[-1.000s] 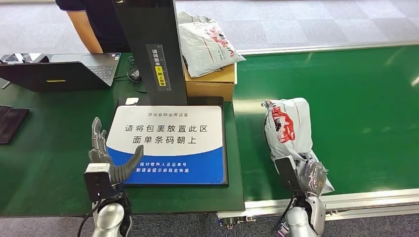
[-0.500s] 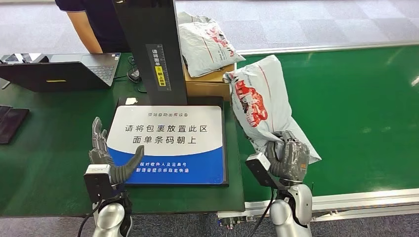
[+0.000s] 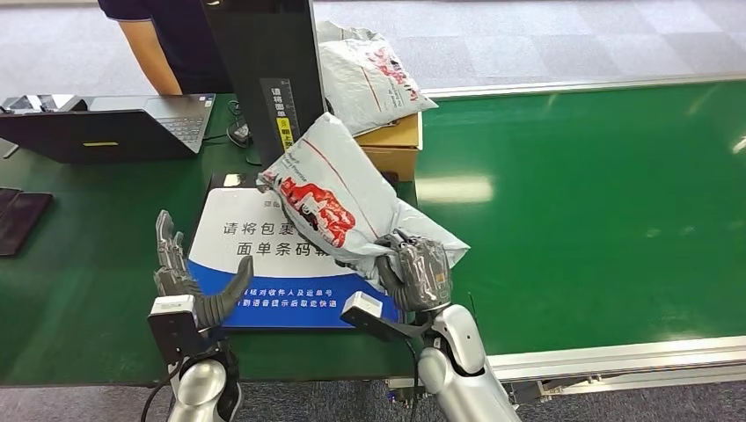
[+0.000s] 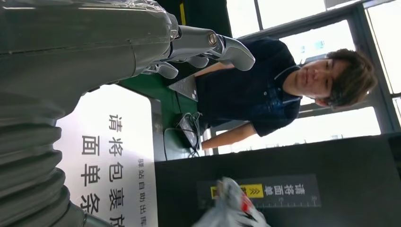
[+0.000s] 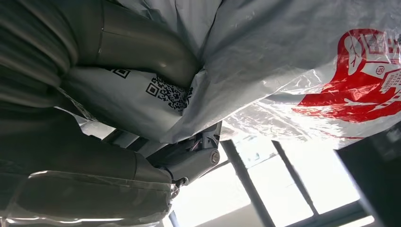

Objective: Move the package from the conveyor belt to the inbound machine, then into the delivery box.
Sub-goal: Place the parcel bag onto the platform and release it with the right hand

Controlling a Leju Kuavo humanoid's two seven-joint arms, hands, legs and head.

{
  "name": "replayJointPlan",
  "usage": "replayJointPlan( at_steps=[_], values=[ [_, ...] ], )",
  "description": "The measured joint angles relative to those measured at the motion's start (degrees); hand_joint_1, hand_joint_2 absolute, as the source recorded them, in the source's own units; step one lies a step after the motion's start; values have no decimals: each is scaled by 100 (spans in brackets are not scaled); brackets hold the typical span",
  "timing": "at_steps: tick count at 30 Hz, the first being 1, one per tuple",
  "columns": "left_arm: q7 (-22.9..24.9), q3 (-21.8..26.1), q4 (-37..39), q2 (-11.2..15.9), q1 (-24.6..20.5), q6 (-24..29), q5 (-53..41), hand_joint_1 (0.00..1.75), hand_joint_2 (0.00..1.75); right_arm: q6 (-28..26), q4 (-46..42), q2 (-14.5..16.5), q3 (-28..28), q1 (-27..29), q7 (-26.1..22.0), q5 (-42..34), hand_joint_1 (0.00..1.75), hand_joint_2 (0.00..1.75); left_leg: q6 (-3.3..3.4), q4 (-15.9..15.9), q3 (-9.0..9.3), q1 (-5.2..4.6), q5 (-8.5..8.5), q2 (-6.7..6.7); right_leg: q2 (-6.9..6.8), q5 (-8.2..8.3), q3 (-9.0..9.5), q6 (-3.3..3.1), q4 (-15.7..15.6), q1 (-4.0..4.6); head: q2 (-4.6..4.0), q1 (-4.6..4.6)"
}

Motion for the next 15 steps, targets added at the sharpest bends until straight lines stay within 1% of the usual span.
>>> replayJointPlan(
  at_steps=[5,11,15],
  values=[
    [-66,3,0,7,9,166,113,0,175,58,543,-11,356,-348,-24,52,157,175,0,-1,-1,0,0,-1,0,0,-2,0,1,1,0,0],
    [-86,3,0,7,11,216,144,0,175,103,1405,-18,696,-823,-53,207,151,175,0,0,-1,0,0,-1,-1,0,-1,0,1,0,0,0],
    [-86,1,0,7,11,221,144,0,175,103,2043,-18,880,-1118,-171,290,153,175,0,1,-1,0,0,-1,-1,0,-1,0,1,0,0,0]
  ],
)
